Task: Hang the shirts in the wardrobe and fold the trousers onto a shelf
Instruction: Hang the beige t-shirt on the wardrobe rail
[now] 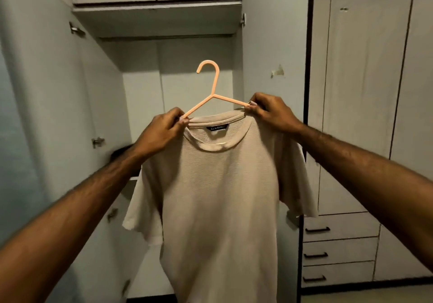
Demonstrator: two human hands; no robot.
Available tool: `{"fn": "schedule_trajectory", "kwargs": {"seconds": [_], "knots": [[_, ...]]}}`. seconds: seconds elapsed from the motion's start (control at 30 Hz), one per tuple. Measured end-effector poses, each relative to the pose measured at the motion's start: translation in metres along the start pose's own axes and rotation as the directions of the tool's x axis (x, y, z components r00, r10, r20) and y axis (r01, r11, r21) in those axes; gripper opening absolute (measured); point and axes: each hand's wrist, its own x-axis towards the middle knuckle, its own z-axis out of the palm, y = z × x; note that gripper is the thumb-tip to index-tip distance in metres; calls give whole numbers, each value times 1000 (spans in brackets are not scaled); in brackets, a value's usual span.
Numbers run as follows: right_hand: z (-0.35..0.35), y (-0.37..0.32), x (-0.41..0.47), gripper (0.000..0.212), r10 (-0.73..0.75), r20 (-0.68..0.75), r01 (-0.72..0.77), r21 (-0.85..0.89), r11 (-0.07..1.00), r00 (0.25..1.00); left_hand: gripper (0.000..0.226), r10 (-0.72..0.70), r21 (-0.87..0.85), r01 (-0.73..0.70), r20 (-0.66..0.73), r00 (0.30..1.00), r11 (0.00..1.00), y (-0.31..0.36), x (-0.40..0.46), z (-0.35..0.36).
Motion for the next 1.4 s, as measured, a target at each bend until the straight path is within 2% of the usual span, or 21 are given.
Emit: {"fn": "schedule_trajectory", "kwargs": {"seconds": [0.1, 0.3, 0.43, 0.77, 0.9, 1.03, 1.2, 1.4], "knots": [[0, 27, 14, 27, -13, 15, 13, -16, 1000, 1000, 11, 20, 11, -19, -77, 997, 1000, -10, 29, 33], [-4, 79, 49, 41, -37, 174, 35, 15, 999, 984, 12, 11, 27, -6, -182, 983, 1000, -31, 82, 74], [-6, 107, 73, 32, -44, 286, 50, -14, 999, 957, 12, 4, 40, 4, -204, 979, 999, -38, 100, 92], [15, 149, 105, 18, -41, 150, 49, -50, 998, 988, 19, -27, 86, 44, -185, 982, 995, -57, 132, 121], [20, 161, 123, 17, -17, 99, 28, -109, 994, 995, 16, -69, 169, 102, -191, 979, 980, -64, 154, 129], [36, 172, 146, 20, 4, 38, 4, -192, 981, 999, 16, -127, 175, 164, -207, 970, 971, -79, 176, 143], [74, 193, 190, 24, 37, -45, -45, -212, 976, 998, 21, -117, 169, 162, -250, 961, 972, -119, 213, 160], [131, 214, 274, 24, 34, -83, -53, -242, 969, 996, 17, -22, 278, 104, -285, 958, 955, -202, 277, 163]]}}
